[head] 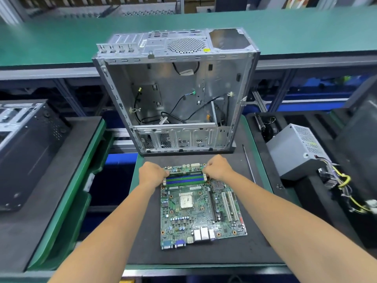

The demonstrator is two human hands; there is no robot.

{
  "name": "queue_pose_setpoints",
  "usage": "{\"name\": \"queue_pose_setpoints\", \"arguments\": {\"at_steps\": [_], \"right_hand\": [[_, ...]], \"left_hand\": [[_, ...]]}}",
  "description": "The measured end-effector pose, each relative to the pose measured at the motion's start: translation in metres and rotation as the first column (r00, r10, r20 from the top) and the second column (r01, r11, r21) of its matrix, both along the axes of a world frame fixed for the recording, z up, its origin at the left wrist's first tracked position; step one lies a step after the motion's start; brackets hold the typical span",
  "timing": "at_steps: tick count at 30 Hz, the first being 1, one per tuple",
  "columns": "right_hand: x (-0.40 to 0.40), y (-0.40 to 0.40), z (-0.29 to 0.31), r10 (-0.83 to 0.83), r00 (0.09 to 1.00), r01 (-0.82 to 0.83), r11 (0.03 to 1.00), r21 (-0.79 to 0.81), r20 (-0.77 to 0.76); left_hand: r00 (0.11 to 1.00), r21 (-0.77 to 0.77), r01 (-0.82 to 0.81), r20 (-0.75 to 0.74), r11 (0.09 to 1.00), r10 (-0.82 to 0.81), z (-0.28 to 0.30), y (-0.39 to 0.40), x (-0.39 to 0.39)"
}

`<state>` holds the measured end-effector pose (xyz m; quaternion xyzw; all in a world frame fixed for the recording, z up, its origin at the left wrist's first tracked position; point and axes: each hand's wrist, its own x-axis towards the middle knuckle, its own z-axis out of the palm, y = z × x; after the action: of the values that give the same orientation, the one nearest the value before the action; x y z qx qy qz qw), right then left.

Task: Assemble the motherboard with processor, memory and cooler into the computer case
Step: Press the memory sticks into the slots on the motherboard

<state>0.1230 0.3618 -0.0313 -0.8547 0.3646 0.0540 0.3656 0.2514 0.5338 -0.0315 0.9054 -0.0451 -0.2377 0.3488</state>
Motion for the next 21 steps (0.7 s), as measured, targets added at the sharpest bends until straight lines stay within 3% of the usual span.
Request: {"name": "queue_pose_setpoints", "arguments": {"at_steps": [4, 7, 10, 13, 15, 17, 21], "right_hand": [[-0.004, -0.001, 0.004, -0.015, 0.998, 0.016, 1.000, 0.019, -0.055], [-0.010, -0.005, 0.008, 0.053, 0.995, -0.048, 0.997, 0.062, -0.086], [-0.018, -0.021, 0.023, 0.206, 0.970, -0.210, 0.977, -0.021, -0.127], [-0.029, -0.036, 0.035, 0.216, 0.968, -0.232, 0.965, -0.123, -0.127], [-0.034, -0.035, 0.035, 0.223, 0.966, -0.243, 0.956, -0.165, -0.130], [-0.036, -0.027, 0.029, 0.241, 0.960, -0.263, 0.950, -0.170, -0.141], [-0.041, -0.011, 0.015, 0.275, 0.942, -0.309, 0.933, -0.183, -0.191]], "left_hand": [[0.997, -0.037, 0.042, 0.060, 0.998, -0.040, -0.005, 0.000, -0.006], [0.953, 0.082, 0.223, 0.190, 0.971, -0.235, -0.006, -0.001, -0.007], [0.771, 0.266, 0.447, 0.369, 0.854, -0.519, -0.002, -0.007, -0.011], [0.564, 0.406, 0.643, 0.322, 0.649, -0.760, -0.003, -0.019, -0.017], [0.460, 0.512, 0.673, 0.275, 0.534, -0.844, -0.007, -0.026, -0.024], [0.411, 0.552, 0.680, 0.259, 0.483, -0.874, -0.013, -0.031, -0.027], [0.400, 0.525, 0.704, 0.264, 0.478, -0.878, -0.017, -0.034, -0.026]]}}
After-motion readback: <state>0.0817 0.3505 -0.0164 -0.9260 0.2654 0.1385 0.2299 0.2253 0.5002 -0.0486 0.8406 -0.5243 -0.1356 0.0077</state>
